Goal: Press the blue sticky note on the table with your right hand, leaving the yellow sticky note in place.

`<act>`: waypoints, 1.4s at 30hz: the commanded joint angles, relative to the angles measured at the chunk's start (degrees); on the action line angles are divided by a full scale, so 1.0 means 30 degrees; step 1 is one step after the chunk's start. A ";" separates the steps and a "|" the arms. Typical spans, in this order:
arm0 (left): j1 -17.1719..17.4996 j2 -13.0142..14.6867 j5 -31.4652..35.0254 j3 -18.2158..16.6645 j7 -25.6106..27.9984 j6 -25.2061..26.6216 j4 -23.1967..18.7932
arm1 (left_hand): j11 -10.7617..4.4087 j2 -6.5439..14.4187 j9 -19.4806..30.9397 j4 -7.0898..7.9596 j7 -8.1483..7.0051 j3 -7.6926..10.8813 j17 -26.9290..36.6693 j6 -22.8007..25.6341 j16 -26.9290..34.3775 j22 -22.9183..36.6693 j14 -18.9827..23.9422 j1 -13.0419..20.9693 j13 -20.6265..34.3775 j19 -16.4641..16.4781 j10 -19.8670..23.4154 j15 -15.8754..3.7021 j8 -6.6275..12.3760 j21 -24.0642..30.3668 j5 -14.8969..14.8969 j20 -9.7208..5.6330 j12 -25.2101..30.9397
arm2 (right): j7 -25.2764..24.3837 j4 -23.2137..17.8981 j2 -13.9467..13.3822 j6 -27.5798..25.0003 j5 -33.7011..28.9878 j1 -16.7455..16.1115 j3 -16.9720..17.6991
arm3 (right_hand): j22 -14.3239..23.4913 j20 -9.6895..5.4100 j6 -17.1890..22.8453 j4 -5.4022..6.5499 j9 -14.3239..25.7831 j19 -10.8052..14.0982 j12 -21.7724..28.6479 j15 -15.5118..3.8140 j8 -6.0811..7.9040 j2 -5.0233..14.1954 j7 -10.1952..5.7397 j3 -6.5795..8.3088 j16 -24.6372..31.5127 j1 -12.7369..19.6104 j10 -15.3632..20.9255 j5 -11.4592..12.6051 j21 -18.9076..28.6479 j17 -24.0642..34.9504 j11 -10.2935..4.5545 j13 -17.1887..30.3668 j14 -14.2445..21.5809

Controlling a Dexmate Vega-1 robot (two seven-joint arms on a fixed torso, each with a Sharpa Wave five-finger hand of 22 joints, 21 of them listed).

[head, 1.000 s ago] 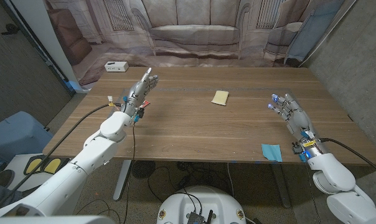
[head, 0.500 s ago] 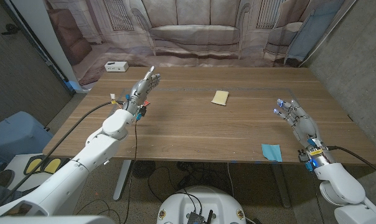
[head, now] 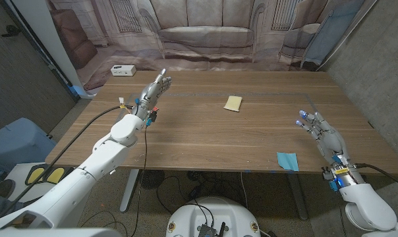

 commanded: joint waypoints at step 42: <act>-0.1225 -0.0155 0.0767 0.0629 -0.0451 0.0200 0.0002 | -0.0090 0.0165 0.0120 -0.0143 -0.0004 0.0037 0.0108 0.0280 -0.0043 0.0095 0.0121 0.0232 0.0008 0.0087 0.0345 -0.0053 -0.0091 -0.0163 -0.0074 0.0017 -0.0154 | -0.8552 -0.2508 0.5043 -0.2808 -2.0209 -0.2877 0.3765 | 0.0051 -0.0328 -0.0530 -0.0189 -0.0089 -0.0852 -0.0440 -0.0515 -0.0664 -0.0207 -0.2653 -0.0135 -0.0660 0.0372 -0.0846 0.0286 -0.0567 0.0023 -0.1102 -0.0011 -0.0958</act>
